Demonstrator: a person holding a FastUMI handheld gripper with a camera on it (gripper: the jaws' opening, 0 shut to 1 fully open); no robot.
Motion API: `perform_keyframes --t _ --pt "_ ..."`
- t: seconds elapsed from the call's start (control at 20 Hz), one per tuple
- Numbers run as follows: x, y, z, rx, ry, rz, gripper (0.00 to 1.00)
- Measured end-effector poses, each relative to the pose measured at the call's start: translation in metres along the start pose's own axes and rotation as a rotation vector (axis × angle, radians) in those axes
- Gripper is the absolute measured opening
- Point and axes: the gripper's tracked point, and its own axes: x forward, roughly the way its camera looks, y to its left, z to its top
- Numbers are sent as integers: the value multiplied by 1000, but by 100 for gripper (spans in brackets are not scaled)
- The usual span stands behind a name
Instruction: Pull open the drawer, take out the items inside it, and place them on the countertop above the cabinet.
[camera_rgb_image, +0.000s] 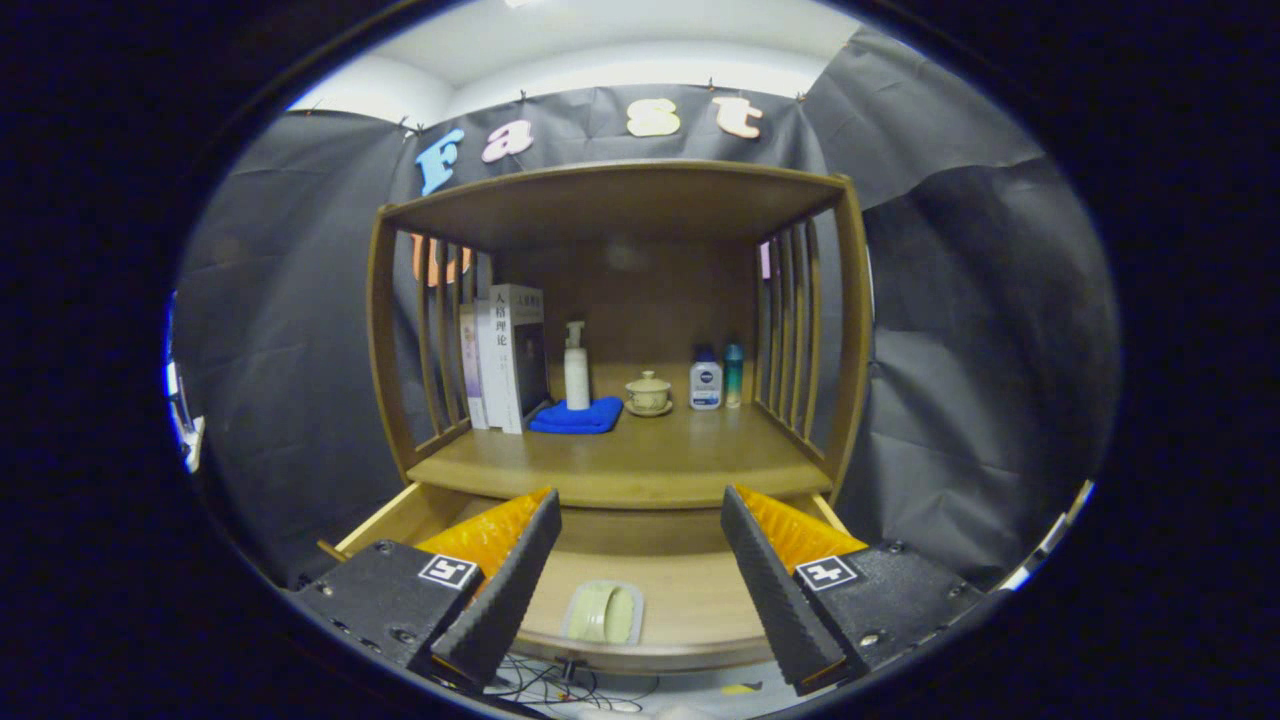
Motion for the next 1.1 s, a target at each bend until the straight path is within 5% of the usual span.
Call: perform_keyframes --t 0.3,0.65,1.1 --pt "66 21 -18 -43 296 39 100" --pt "88 44 -82 -27 681 67 95" --pt "81 46 -158 -88 935 24 74"
